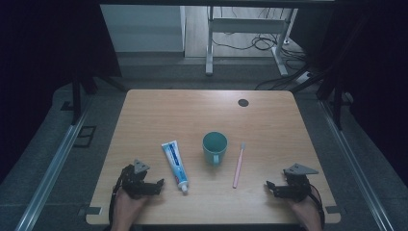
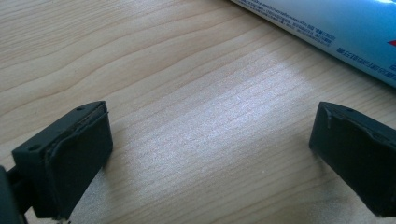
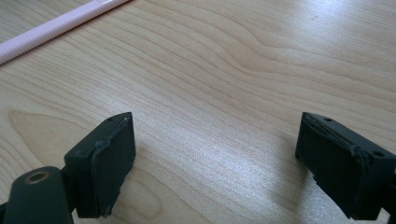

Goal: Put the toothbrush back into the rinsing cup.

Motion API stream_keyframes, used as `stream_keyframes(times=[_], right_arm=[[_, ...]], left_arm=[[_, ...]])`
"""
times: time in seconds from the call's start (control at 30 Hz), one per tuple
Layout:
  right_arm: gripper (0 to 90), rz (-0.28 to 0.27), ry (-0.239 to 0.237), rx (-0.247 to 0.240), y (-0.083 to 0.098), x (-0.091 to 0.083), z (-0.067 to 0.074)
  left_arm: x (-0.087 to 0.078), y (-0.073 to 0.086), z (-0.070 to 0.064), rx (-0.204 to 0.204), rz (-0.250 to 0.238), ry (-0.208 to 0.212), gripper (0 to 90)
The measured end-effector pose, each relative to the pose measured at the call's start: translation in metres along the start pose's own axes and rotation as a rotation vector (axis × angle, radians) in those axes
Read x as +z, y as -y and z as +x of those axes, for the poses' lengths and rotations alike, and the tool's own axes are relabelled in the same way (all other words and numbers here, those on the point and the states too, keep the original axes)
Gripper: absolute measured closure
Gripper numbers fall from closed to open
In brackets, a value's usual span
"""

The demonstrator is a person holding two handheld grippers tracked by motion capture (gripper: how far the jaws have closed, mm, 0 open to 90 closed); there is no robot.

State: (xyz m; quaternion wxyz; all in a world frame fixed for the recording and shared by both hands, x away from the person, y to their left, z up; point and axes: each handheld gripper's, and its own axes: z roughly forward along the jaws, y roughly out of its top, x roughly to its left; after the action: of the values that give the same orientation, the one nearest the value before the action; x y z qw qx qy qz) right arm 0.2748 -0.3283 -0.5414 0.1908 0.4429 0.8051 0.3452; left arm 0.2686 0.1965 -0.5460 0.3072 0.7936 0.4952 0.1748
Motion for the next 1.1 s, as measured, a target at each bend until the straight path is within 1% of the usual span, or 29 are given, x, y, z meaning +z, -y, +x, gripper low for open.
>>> stream_keyframes(times=[0.43, 0.77, 1.03, 1.1], right_arm=[[11.5, 0.001, -0.004, -0.001, 0.0000, 0.0000, 0.0000], [8.7, 0.005, -0.021, -0.015, -0.0001, 0.0003, 0.0005], [8.6, 0.009, -0.031, -0.024, -0.0016, -0.0007, 0.0013], [8.6, 0.003, -0.034, -0.025, -0.0030, -0.0024, 0.0019]], left_arm=[[0.0002, -0.0002, 0.0004, 0.001, -0.001, 0.003, 0.0], [0.0002, -0.0002, 0.0004, 0.001, -0.001, 0.004, 0.0], [0.0002, -0.0002, 0.0004, 0.001, -0.001, 0.003, 0.0], [0.0002, -0.0002, 0.0004, 0.001, -0.001, 0.003, 0.0]])
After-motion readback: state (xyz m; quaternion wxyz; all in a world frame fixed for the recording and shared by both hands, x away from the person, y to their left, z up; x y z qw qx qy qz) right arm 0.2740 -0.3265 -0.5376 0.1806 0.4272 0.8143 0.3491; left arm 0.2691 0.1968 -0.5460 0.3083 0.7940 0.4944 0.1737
